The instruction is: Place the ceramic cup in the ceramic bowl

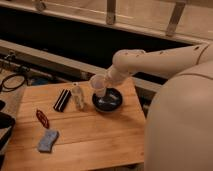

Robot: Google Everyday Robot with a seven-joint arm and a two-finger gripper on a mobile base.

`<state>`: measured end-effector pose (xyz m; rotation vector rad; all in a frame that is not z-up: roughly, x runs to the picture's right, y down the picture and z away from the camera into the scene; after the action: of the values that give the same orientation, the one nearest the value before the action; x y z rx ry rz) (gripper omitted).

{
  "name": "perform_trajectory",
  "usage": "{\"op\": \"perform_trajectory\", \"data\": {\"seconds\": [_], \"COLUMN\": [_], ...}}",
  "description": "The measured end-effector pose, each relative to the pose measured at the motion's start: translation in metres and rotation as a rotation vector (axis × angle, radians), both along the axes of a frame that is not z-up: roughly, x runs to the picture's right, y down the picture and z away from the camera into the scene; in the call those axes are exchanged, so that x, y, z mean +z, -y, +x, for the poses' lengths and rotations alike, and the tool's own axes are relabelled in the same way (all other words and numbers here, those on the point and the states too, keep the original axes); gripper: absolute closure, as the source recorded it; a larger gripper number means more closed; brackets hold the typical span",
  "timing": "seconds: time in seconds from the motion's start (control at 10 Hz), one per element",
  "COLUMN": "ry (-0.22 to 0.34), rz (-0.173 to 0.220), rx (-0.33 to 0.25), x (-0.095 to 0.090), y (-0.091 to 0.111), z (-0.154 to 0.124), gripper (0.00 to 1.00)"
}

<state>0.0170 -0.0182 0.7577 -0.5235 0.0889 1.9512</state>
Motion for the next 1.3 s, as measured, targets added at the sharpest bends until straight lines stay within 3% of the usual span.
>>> {"op": "perform_trajectory", "data": {"seconds": [0.3,0.6,1.3], "ry": [0.006,-0.002,-0.021], "rz": [-0.008,-0.015,-0.014], "rx": [-0.019,-0.026,-0.022], "x": [0.015,0.031,0.042], "y": [-0.004,-0.014,-0.022], "z": [-0.015,-0.013,-0.024], "gripper": [1.0,1.0,1.0]}}
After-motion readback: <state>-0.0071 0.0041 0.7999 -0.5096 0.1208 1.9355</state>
